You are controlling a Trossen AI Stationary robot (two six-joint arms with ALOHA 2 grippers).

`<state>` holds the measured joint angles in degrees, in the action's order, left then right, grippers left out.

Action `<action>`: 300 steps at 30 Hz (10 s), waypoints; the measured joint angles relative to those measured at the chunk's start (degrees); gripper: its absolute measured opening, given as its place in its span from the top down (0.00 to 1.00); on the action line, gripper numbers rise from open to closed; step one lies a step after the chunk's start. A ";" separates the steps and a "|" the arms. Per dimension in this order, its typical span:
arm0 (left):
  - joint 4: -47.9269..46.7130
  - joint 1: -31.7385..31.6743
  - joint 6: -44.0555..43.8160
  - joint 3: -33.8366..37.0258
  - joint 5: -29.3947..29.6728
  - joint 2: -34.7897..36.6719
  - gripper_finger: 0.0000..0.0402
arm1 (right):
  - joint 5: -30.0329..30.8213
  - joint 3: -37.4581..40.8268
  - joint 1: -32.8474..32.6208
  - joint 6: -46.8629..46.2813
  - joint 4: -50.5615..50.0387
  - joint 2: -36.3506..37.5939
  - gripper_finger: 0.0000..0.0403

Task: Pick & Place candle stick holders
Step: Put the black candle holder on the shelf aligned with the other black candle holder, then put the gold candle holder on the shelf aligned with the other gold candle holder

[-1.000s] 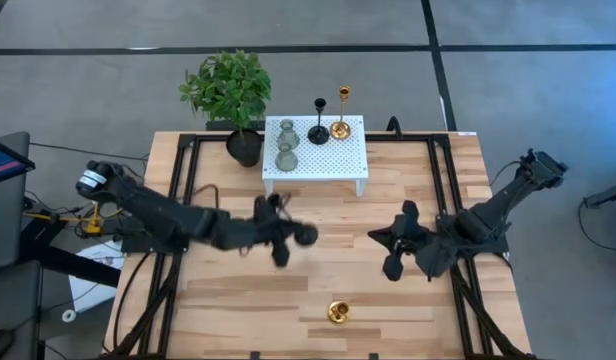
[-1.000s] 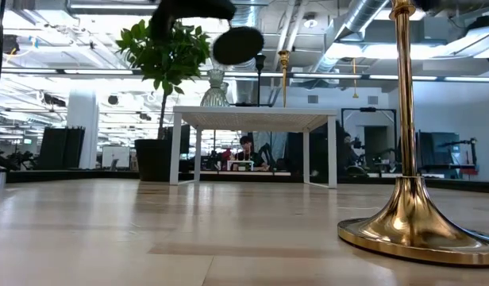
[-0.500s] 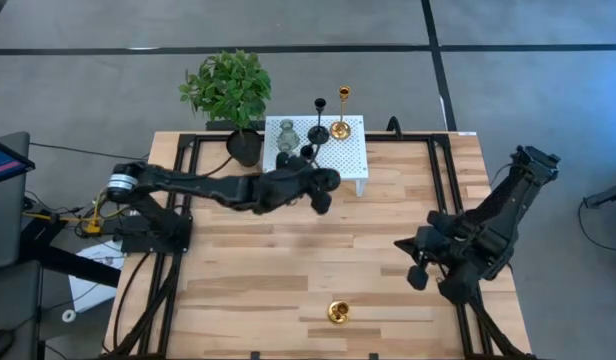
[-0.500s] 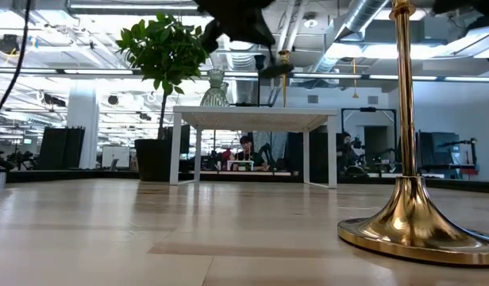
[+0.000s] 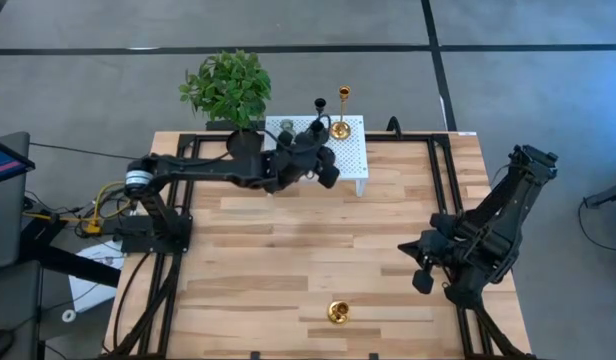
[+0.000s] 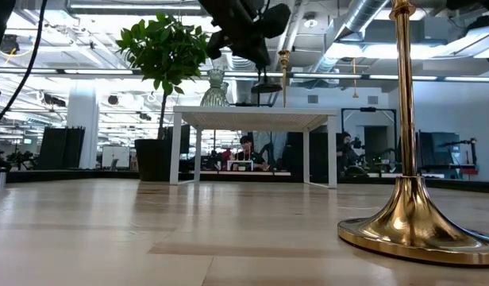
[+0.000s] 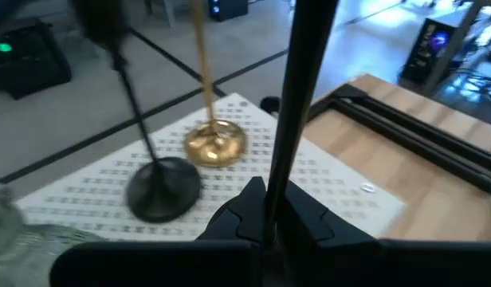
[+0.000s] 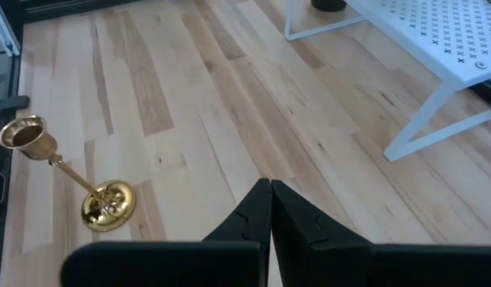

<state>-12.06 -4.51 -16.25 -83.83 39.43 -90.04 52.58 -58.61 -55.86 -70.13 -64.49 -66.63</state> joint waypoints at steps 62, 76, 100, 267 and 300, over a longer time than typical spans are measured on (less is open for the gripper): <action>-5.95 -4.31 0.39 -0.86 -4.81 -2.16 0.83 | -0.02 0.00 0.04 -0.21 -1.73 -0.02 1.00; -4.56 -4.29 5.15 -0.75 -3.88 -2.27 0.62 | -0.02 0.00 0.07 -0.42 -1.70 -0.02 1.00; -3.46 -3.49 8.50 -0.81 -3.47 1.56 0.48 | 0.00 0.00 0.15 -0.46 -1.73 -0.02 1.00; -9.33 56.21 0.97 21.26 9.01 35.45 0.99 | -30.38 3.39 73.74 58.75 58.77 -5.86 1.00; -9.32 56.17 0.94 21.26 10.50 35.45 0.98 | -36.25 3.39 76.98 60.18 60.45 -5.86 0.86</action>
<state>-21.38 51.66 -15.31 -62.57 49.93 -54.59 16.32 -55.22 21.12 -9.95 -4.04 -72.49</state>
